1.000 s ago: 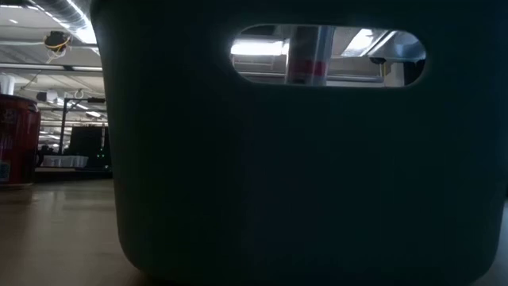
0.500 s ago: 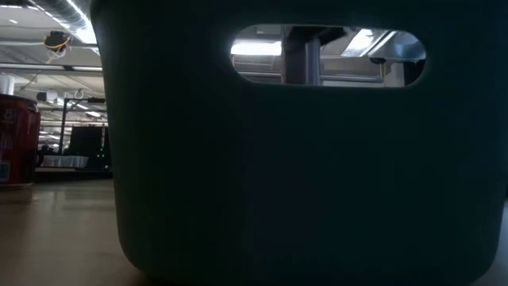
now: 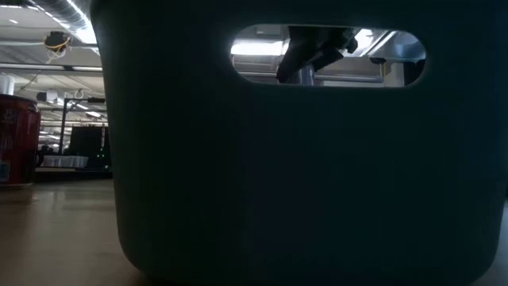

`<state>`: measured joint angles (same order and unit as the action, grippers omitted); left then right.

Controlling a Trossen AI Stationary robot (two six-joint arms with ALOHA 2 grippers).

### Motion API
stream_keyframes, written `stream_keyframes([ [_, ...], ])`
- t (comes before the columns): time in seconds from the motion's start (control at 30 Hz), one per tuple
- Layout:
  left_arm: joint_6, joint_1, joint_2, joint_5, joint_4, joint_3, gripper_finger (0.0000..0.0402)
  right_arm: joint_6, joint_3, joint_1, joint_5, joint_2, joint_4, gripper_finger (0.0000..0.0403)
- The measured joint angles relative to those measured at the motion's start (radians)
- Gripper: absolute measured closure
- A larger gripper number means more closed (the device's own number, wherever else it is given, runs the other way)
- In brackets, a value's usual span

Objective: Sort soda cans
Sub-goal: Put the black soda can into the dark green bin

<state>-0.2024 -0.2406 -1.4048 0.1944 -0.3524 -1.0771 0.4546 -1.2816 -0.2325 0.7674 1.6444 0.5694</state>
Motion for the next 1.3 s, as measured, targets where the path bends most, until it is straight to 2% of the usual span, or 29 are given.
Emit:
stream_keyframes([
  [0.43, -0.011, -0.003, 0.000, 0.000, 0.003, 0.000, 0.0396, 0.172, 0.001, 0.023, 0.011, 0.047, 0.032, 0.0159],
  [0.83, -0.018, -0.004, 0.000, 0.000, 0.004, 0.000, 0.0396, 0.220, 0.096, 0.058, -0.018, 0.051, -0.094, 0.0157],
  [0.93, -0.015, -0.004, 0.000, 0.000, 0.005, 0.000, 0.0396, 0.204, 0.098, 0.058, -0.018, 0.052, -0.106, 0.0143],
  [1.17, -0.016, -0.004, 0.000, 0.000, 0.005, 0.000, 0.0398, 0.185, 0.102, 0.058, -0.018, 0.057, -0.096, 0.0081],
  [1.3, -0.020, -0.004, 0.000, 0.000, 0.005, 0.000, 0.0393, 0.181, 0.099, 0.056, -0.018, 0.031, -0.093, 0.0064],
])
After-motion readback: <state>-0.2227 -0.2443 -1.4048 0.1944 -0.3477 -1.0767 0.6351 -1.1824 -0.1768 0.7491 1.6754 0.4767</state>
